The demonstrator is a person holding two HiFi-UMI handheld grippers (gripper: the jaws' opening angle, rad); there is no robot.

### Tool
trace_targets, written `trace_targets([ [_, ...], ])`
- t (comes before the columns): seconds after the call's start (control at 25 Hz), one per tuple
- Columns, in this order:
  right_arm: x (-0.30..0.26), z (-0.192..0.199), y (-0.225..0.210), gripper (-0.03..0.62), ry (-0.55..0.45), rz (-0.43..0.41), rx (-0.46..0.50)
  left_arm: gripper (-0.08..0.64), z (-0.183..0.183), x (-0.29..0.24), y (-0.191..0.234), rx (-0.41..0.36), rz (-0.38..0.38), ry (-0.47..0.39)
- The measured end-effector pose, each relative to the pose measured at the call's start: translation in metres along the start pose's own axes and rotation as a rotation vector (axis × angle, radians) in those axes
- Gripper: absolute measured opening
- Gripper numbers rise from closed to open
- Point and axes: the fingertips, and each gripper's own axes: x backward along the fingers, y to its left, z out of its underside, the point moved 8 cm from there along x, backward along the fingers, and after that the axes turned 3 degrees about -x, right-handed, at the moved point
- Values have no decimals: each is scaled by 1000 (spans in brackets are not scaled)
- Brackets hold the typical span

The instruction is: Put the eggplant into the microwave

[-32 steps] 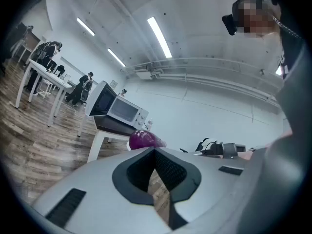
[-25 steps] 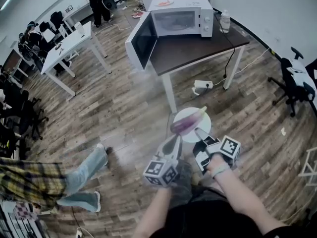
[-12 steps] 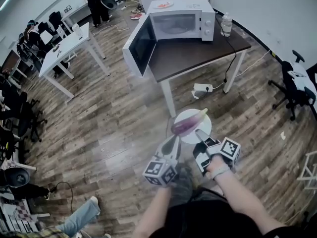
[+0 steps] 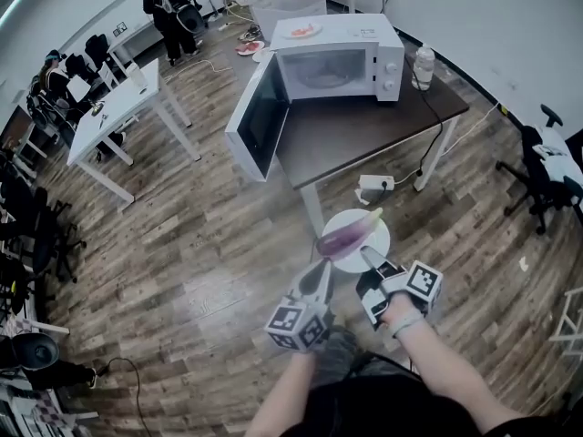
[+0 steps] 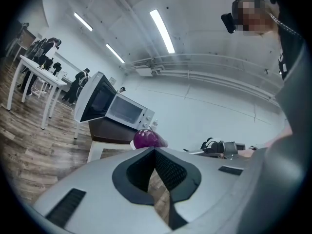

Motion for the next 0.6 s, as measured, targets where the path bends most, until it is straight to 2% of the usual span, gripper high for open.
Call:
trace_targets([
  [0.36, -61, -19, 15, 17, -34, 8, -2, 0, -31, -46, 44, 0, 35, 11],
  [0.6, -95, -28, 20, 17, -51, -20, -18, 0, -45, -69, 70, 4, 52, 13],
])
